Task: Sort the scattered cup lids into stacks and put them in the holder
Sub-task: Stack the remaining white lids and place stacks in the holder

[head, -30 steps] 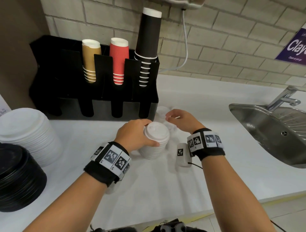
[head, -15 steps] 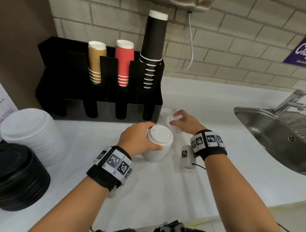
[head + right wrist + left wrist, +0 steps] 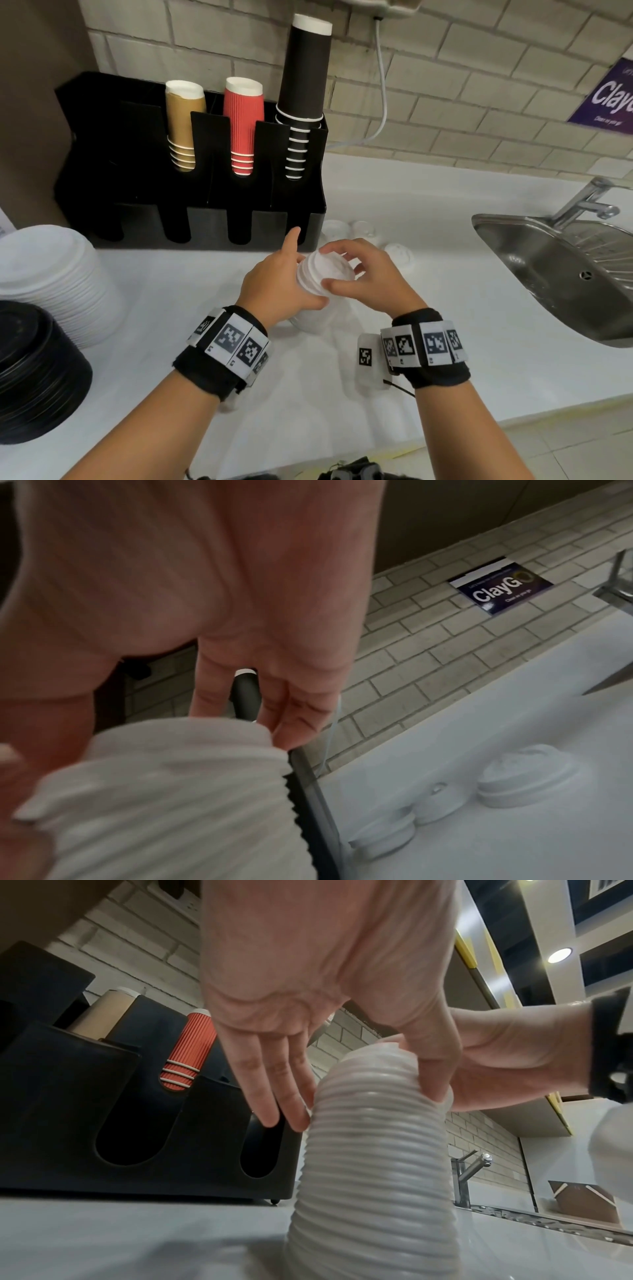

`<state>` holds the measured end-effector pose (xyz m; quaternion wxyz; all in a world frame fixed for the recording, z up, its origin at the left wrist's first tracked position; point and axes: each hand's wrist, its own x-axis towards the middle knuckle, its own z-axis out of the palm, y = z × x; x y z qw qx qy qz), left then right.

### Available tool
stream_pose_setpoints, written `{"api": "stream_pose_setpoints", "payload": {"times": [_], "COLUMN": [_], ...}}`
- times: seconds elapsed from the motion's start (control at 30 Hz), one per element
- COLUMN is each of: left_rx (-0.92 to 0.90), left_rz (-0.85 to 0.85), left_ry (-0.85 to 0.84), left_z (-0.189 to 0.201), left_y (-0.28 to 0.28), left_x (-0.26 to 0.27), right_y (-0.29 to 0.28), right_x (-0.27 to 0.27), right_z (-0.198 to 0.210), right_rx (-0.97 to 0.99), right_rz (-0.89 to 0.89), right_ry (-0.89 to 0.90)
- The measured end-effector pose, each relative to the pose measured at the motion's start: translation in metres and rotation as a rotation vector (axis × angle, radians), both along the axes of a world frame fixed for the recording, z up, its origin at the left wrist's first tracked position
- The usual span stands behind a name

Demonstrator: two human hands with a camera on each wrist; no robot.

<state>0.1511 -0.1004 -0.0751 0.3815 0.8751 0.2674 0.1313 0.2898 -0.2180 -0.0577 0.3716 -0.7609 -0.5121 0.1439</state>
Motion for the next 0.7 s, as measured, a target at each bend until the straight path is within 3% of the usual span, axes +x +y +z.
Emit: {"api": "stream_pose_setpoints", "payload": {"times": [0.43, 0.57, 0.7], "left_rx": [0.004, 0.045, -0.025], "left_rz": [0.008, -0.028, -0.069], "left_ry": [-0.004, 0.002, -0.026], "left_z": [-0.004, 0.001, 0.002], "left_y": [0.003, 0.002, 0.006], "left_x": [0.001, 0.0, -0.001], "right_y": [0.018, 0.019, 0.015], "right_x": [-0.011, -0.011, -0.007], "right_z": [0.018, 0.015, 0.011], "right_rx": [-0.207, -0.206, -0.187], "right_rz": [0.041, 0.04, 0.07], "right_ry": [-0.172, -0.181, -0.136]}}
